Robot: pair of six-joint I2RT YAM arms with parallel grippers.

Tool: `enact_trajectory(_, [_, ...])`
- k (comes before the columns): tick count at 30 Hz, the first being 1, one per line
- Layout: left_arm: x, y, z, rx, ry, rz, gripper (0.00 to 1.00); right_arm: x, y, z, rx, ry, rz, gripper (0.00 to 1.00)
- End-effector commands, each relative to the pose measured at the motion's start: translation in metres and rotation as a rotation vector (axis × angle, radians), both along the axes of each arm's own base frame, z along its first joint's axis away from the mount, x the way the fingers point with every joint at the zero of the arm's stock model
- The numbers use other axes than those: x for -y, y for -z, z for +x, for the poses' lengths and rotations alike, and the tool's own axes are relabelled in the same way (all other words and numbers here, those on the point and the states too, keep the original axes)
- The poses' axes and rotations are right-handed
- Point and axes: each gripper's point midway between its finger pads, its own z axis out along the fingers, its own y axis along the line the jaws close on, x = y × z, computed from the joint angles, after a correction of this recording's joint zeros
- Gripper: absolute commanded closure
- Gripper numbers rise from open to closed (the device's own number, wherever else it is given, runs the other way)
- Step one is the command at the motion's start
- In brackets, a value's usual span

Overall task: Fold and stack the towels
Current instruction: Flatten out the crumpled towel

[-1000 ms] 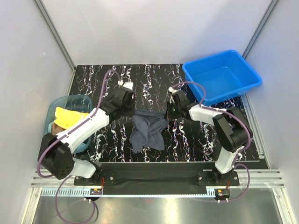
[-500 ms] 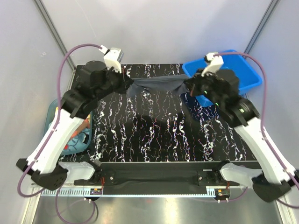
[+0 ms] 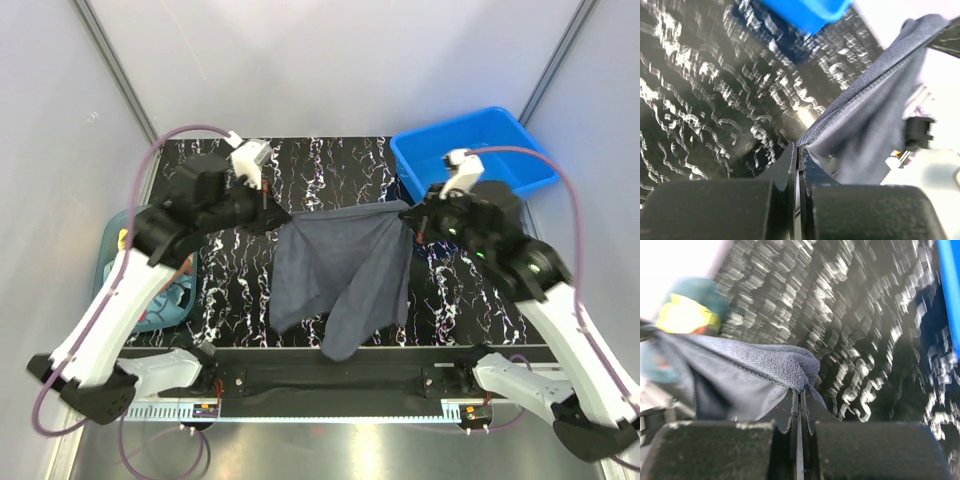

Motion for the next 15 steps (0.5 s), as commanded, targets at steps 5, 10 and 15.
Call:
enact_trajectory(5, [0.021,0.166,0.082,-0.374,-0.081,0.158,1.00,0.014,0.190,0.040,-0.396,0.265,-0.179,1.00])
enact_trajectory(10, [0.062,0.204,0.134,-0.400,-0.027,0.111,1.00,0.023,0.217,0.040,-0.467,0.331,-0.221,0.82])
enact_trajectory(15, [0.069,0.207,0.179,-0.375,-0.067,0.189,0.61,0.003,0.181,0.042,-0.422,0.243,-0.136,0.68])
